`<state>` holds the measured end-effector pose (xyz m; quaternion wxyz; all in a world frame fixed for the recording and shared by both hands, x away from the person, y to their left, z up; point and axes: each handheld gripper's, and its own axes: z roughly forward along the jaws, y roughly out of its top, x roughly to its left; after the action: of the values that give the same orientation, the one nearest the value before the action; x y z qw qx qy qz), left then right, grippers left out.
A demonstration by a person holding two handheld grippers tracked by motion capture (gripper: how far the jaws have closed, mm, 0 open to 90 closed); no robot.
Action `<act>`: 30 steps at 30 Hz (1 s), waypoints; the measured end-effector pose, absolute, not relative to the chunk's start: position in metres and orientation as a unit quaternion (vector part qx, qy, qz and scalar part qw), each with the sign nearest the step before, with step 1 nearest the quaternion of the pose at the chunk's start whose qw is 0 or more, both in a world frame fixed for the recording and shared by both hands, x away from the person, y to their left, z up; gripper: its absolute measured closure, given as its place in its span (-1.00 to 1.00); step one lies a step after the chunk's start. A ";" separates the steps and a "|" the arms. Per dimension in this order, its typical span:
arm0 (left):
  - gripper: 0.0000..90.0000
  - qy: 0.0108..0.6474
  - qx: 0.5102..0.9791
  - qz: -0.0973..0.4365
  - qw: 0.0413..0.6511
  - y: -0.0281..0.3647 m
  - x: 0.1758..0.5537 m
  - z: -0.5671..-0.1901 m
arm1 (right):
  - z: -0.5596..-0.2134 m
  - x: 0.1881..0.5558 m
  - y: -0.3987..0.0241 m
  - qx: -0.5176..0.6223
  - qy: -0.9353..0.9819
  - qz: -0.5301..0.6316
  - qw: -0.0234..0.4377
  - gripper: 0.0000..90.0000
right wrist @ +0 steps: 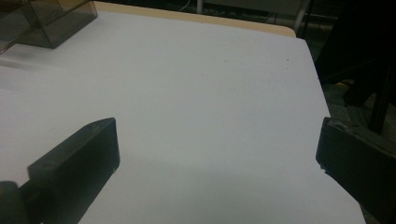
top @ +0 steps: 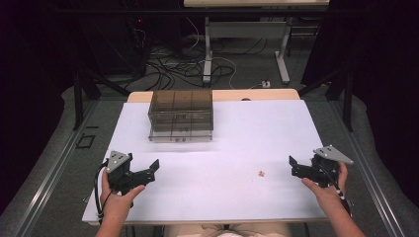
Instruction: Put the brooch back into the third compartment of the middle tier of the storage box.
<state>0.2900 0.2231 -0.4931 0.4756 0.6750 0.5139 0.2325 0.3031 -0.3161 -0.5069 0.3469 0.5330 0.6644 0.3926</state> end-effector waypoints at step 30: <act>-0.99 0.453 0.720 0.199 0.487 0.134 0.289 -0.475 | -0.501 0.293 -0.308 0.527 0.676 0.399 0.327 -0.88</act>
<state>0.2890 0.1336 -0.4753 0.4868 0.7197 0.4534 0.1987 0.2928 -0.3081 -0.5007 0.3267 0.5268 0.6758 0.3989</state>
